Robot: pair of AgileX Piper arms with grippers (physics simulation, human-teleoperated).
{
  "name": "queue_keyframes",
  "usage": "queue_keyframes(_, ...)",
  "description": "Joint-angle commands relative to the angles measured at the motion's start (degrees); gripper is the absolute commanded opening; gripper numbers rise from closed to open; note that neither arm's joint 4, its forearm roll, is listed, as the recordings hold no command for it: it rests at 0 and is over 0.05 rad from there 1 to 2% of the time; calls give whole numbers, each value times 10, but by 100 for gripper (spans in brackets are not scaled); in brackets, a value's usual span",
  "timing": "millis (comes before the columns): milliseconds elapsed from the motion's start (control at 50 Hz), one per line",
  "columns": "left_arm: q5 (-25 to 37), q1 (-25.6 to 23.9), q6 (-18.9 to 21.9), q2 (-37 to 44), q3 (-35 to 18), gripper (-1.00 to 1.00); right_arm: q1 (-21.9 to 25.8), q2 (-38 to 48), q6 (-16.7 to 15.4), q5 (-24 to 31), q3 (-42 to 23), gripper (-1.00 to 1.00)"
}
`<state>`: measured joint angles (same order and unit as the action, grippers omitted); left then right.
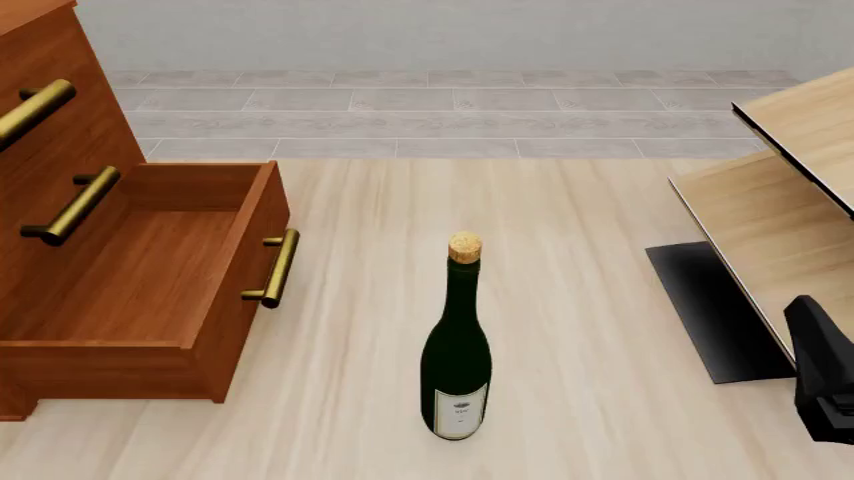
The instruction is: Put the bowl on top of the cabinet.
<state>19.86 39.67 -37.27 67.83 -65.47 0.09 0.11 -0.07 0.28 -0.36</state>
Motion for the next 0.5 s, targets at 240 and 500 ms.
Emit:
queue_keyframes(240,2,-3,1,-20,-1,100,0,0,0,0,0,100)
queue_keyframes(500,13,-3,-10,-63,-17,100,0,0,0,0,0,100)
